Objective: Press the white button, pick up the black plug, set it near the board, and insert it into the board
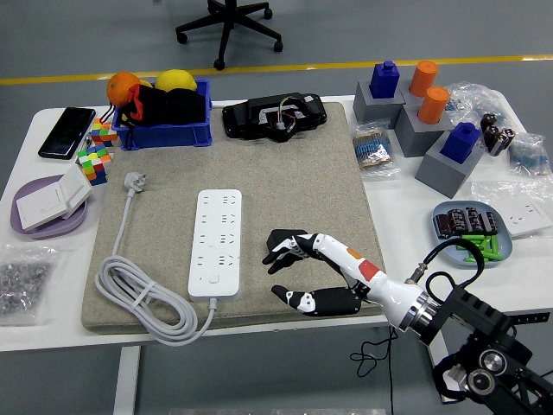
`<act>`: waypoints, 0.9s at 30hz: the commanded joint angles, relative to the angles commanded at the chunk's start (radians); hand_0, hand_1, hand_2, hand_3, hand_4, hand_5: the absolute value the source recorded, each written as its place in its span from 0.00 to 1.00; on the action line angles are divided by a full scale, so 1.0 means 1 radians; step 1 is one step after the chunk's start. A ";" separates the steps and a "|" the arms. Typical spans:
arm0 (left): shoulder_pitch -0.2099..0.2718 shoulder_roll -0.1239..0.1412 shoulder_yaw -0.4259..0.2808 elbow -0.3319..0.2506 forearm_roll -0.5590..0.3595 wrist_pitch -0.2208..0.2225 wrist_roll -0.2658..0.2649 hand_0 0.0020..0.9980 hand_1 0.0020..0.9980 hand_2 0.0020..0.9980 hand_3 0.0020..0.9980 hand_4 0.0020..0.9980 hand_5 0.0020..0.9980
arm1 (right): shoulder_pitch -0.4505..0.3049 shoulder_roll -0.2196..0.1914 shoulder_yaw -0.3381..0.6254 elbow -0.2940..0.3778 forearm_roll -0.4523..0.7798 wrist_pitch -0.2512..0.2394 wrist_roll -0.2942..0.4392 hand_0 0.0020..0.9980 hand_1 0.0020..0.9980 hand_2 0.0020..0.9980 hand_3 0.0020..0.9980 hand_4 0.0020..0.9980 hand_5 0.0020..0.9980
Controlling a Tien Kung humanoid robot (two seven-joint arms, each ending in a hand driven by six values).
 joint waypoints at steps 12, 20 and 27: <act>-0.010 0.001 -0.004 0.000 0.004 0.000 0.000 0.71 0.68 0.63 0.70 0.54 0.23 | 0.129 0.040 -0.091 -0.075 -0.069 -0.125 -0.103 0.39 0.31 0.40 0.66 0.73 0.25; -0.013 0.002 -0.004 0.000 -0.021 0.006 0.000 0.71 0.68 0.63 0.70 0.54 0.23 | 0.160 0.060 -0.101 -0.074 -0.062 -0.121 -0.123 0.00 0.02 0.16 0.66 0.72 0.27; -0.010 0.003 -0.022 0.000 -0.022 0.011 0.004 0.70 0.68 0.63 0.70 0.55 0.23 | 0.193 0.081 -0.158 -0.121 -0.056 -0.081 -0.182 0.00 0.00 0.16 0.67 0.73 0.27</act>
